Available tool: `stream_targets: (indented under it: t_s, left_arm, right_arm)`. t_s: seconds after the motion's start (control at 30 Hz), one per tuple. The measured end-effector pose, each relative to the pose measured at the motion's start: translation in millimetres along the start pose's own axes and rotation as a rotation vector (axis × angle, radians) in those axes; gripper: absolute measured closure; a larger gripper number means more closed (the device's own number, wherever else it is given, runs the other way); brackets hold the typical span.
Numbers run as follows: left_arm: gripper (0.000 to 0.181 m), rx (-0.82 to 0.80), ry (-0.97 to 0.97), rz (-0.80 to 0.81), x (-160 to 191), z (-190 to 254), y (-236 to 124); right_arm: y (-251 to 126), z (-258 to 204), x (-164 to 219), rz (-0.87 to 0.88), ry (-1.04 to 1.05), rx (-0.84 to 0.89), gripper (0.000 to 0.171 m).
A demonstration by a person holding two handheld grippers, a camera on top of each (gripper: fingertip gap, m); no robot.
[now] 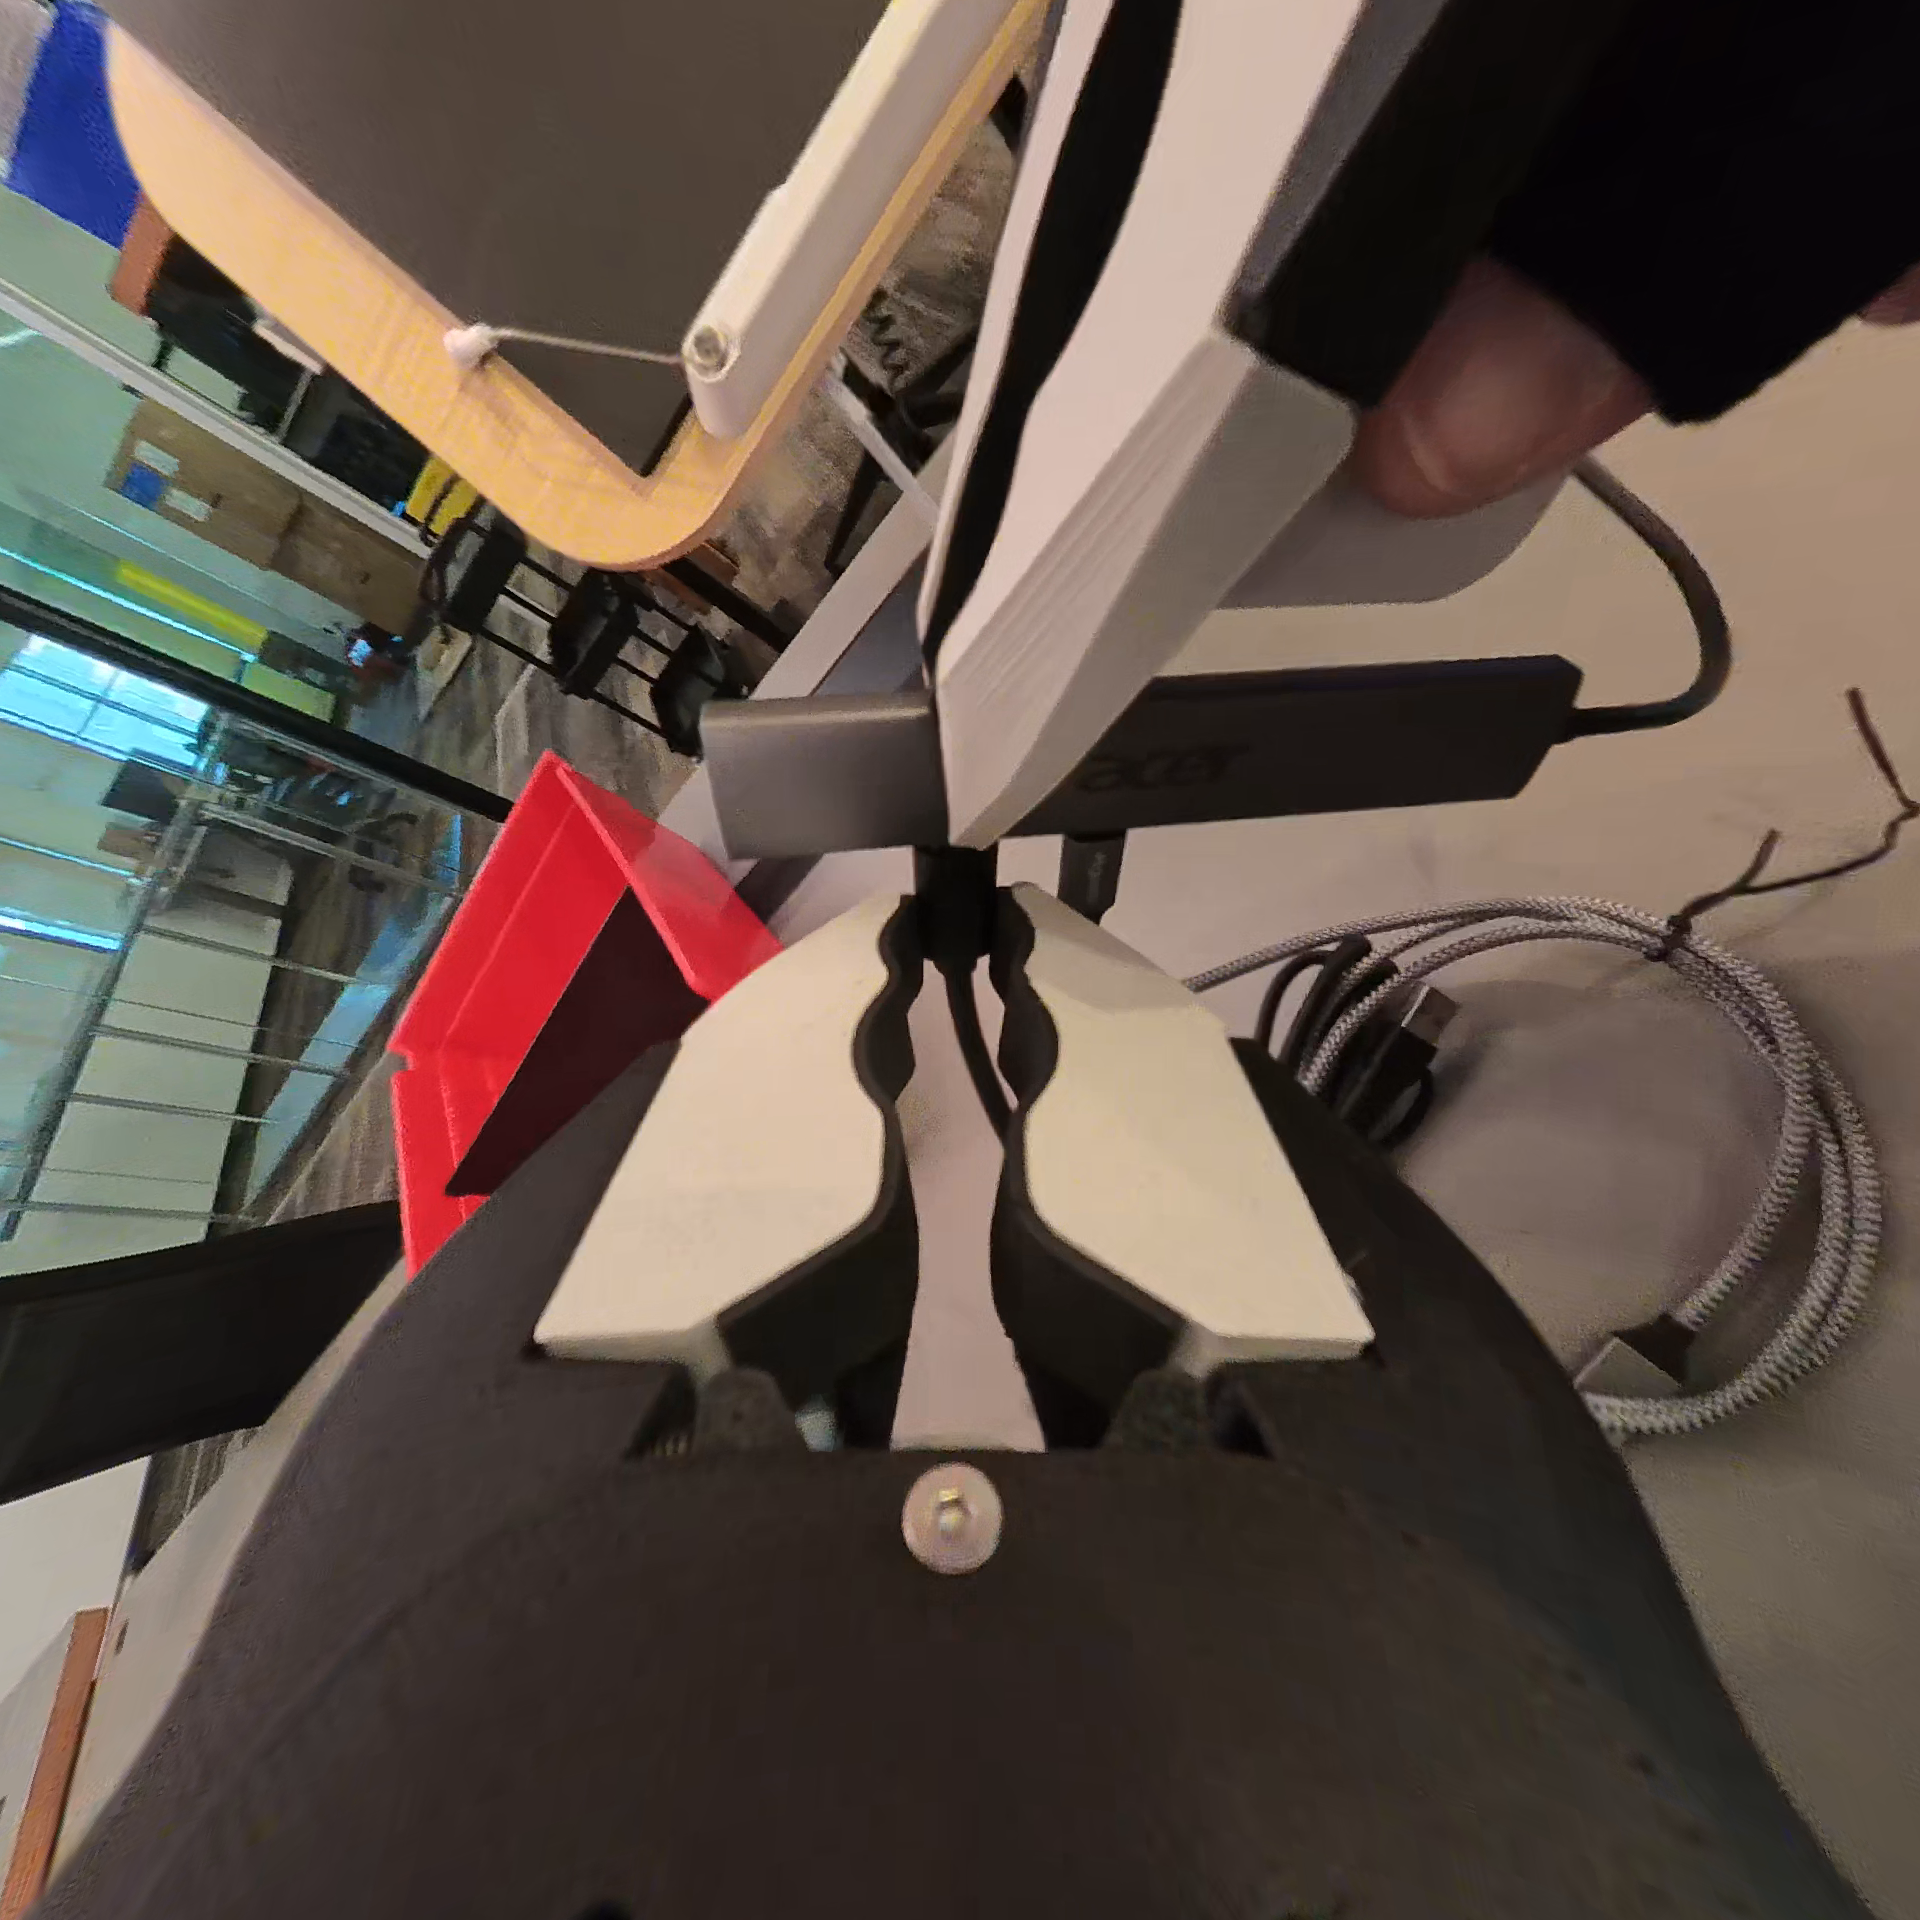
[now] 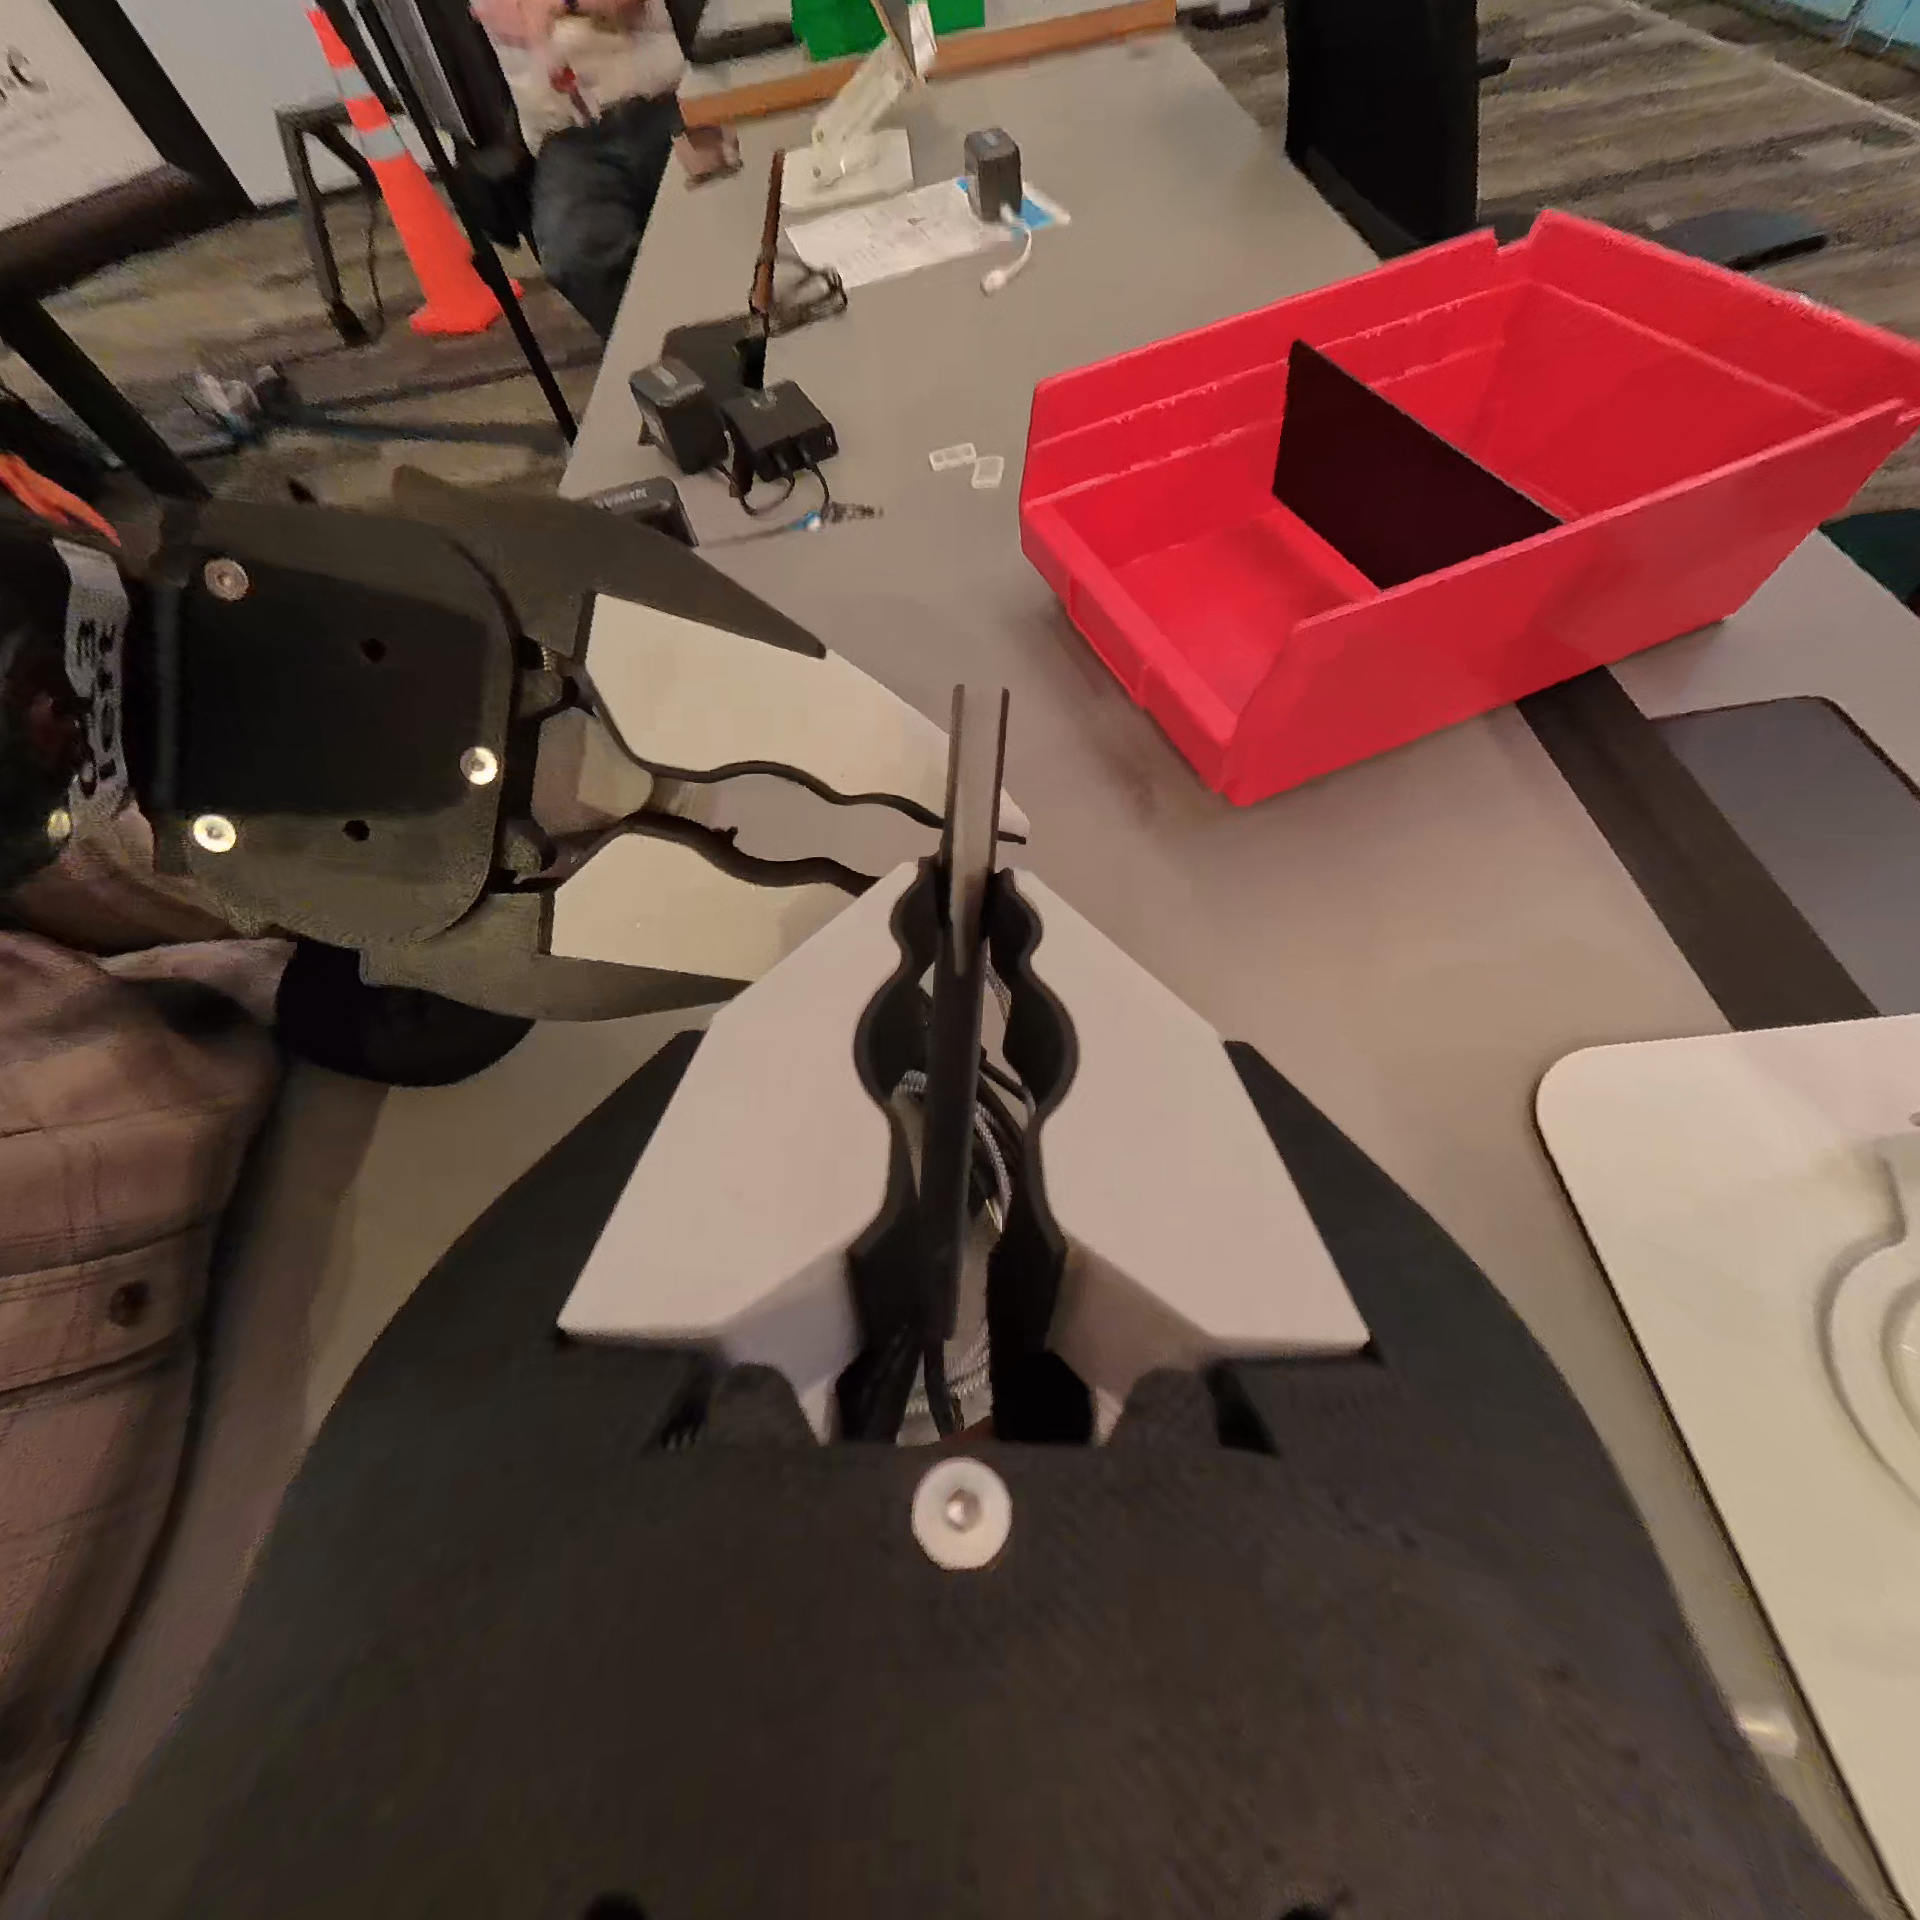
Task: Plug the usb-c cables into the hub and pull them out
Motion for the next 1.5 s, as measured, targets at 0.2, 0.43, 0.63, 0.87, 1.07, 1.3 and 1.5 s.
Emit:
stream_targets:
  t_s: [0.2, 0.43, 0.63, 0.87, 1.07, 1.3, 1.5]
  left_arm:
    - [0.167, 0.172, -0.106, 0.102, -12, -11, -12]
    - [0.152, 0.622, -0.451, 0.212, 0, -31, -23]
    - [0.176, 0.902, -0.539, 0.288, -6, -18, -23]
    - [0.177, 0.9, -0.562, 0.306, -8, -13, -22]
    - [0.178, 0.875, -0.489, 0.258, -11, -11, -25]
    - [0.177, 0.895, -0.591, 0.304, -3, -17, -18]
    - [0.177, 0.914, -0.685, 0.312, 3, -18, -16]
  right_arm:
    - [-18, 14, -2, 0.234, 0.191, -0.209, 0.165]
    - [-29, 8, -1, 0.312, 0.239, -0.381, 0.165]
    - [-31, 4, -1, 0.317, 0.25, -0.441, 0.165]
    - [-34, 3, -1, 0.267, 0.195, -0.396, 0.164]
    - [-34, 2, -2, 0.227, 0.185, -0.387, 0.164]
    - [-40, 5, -14, 0.204, 0.084, -0.293, 0.141]
    - [-50, 10, 8, -0.064, -0.177, 0.1, 0.116]
Point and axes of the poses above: each gripper's, where its closed fingertips meet, y out along the fingers, x out of its underside, z = x × y across the jaws, the point moved 6 cm from there along -y, back along the fingers, and after that the axes turned 1 degree about y, right-handed, at the moved point
